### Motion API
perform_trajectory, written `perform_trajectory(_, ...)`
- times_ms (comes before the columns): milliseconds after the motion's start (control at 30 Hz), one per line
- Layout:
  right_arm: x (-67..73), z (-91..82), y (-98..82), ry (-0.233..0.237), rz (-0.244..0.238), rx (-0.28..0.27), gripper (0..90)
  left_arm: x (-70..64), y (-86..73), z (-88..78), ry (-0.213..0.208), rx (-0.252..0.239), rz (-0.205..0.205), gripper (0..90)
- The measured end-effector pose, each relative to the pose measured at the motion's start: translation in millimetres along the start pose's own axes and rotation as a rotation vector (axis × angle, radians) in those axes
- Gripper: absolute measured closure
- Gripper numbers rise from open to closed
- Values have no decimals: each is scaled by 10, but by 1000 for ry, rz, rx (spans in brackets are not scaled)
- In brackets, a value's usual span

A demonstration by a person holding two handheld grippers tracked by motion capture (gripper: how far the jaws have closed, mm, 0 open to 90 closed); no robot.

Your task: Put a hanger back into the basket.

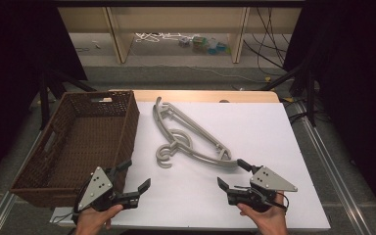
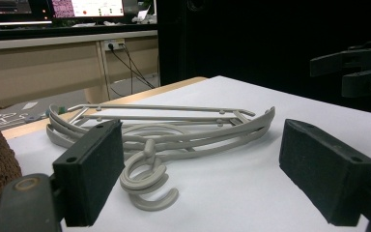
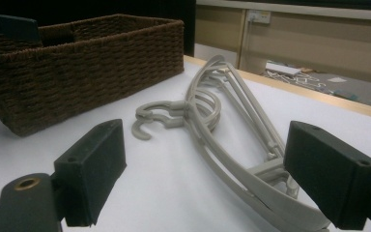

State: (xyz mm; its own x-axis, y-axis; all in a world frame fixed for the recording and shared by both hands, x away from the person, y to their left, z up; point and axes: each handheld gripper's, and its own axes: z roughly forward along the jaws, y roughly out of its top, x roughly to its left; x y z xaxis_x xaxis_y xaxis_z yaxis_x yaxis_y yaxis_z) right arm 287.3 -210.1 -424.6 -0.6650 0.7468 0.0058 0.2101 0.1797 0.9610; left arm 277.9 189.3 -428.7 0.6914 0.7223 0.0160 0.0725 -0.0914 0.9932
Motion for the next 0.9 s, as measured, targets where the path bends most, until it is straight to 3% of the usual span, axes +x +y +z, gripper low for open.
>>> perform_trajectory(433,3,42,10,7,-1,5,162,5,-2,7,-8,7,10,158)
perform_trajectory(500,-15,51,24,-12,-37,6,164,2,1,9,-8,4,7,158)
perform_trajectory(600,-26,79,54,3,-34,18,170,-2,-4,12,-10,11,11,158)
perform_trajectory(633,-49,93,73,5,-59,18,172,-9,-4,12,-9,10,4,158)
perform_trajectory(900,-135,235,217,35,-97,95,204,-9,-4,12,-9,11,3,158)
